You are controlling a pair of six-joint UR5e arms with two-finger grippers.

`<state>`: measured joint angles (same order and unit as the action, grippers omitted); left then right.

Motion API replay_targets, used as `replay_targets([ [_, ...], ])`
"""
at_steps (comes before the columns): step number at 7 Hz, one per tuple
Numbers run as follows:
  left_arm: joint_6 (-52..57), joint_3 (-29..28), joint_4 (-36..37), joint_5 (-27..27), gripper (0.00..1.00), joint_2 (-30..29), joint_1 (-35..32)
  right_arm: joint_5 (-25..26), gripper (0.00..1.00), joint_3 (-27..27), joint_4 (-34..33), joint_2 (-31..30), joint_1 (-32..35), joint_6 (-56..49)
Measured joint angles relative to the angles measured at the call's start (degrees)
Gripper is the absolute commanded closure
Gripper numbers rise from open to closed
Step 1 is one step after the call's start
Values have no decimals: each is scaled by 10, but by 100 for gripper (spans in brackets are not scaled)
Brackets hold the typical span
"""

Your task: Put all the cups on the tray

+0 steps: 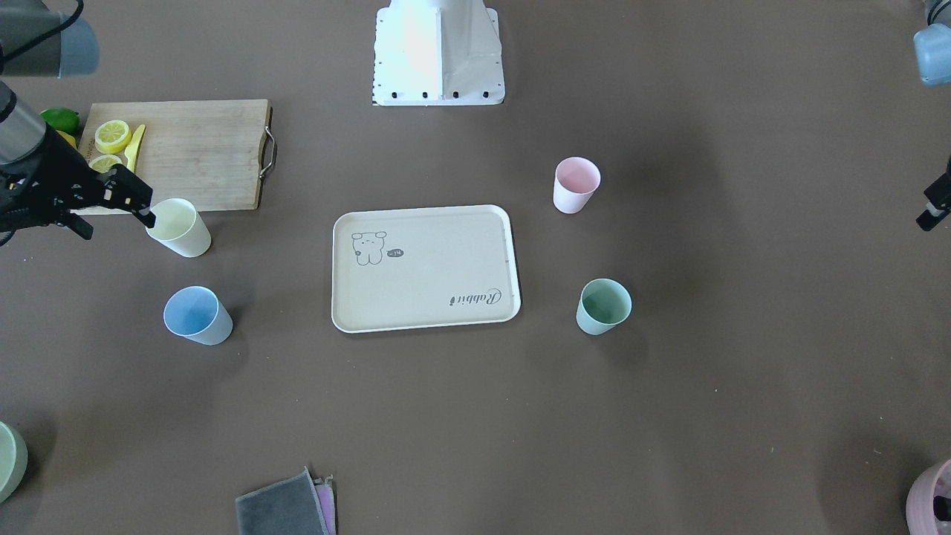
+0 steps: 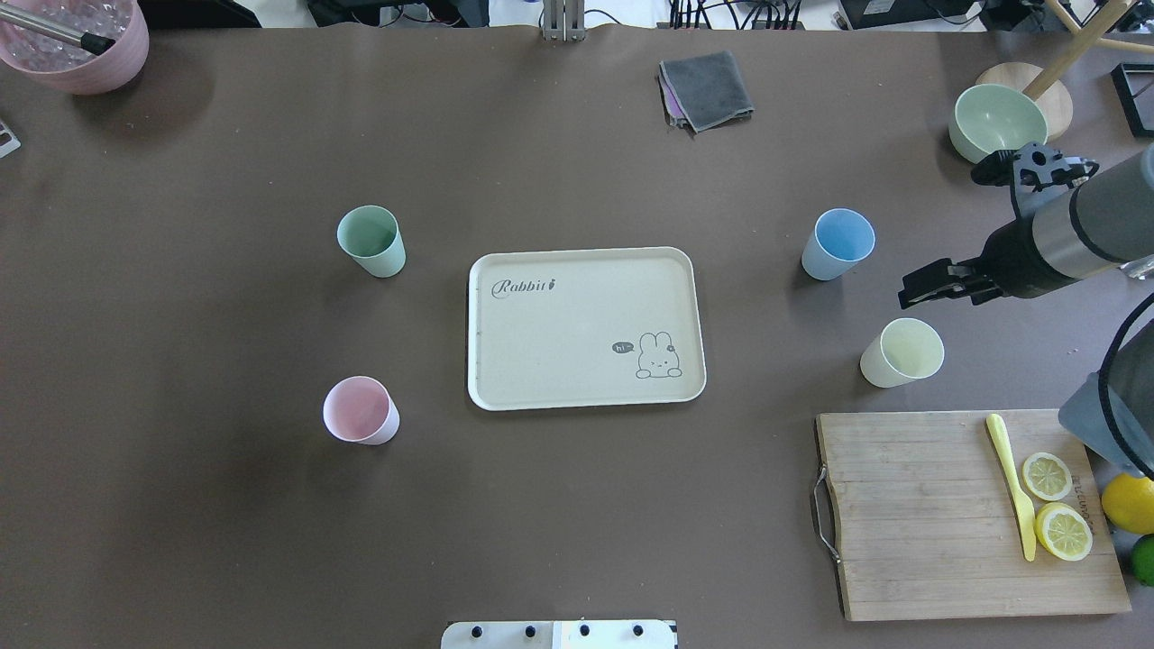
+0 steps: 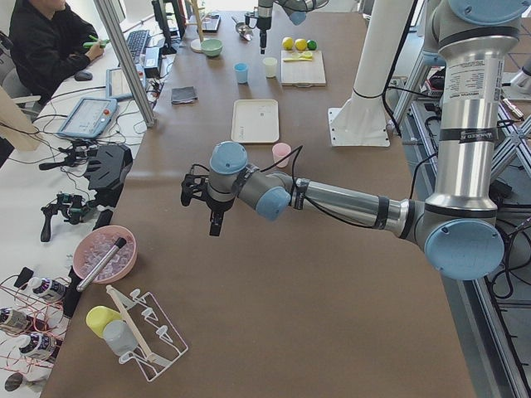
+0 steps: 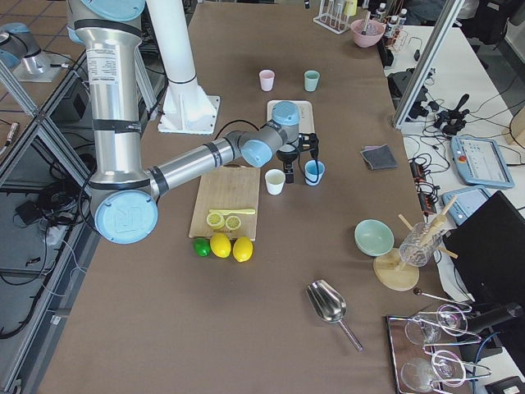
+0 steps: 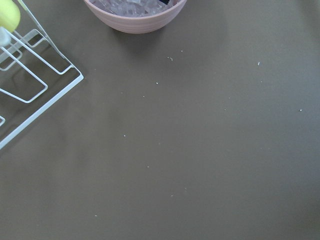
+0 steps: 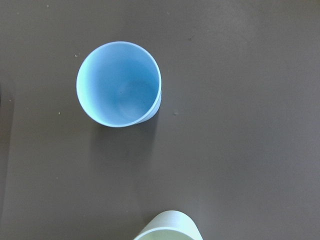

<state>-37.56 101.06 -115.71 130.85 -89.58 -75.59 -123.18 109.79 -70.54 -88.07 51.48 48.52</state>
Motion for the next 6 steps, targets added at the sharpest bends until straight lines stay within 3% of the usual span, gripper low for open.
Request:
replay_targets([
  [4, -217, 81, -28, -63, 2, 2, 150, 13, 1, -4, 1, -24, -19, 10],
  [5, -266, 99, -28, -96, 2, -1, 197, 14, 7, -4, 1, -28, -19, 9],
  [6, -295, 109, -28, -115, 2, -4, 226, 13, 7, -5, 1, -31, -19, 9],
])
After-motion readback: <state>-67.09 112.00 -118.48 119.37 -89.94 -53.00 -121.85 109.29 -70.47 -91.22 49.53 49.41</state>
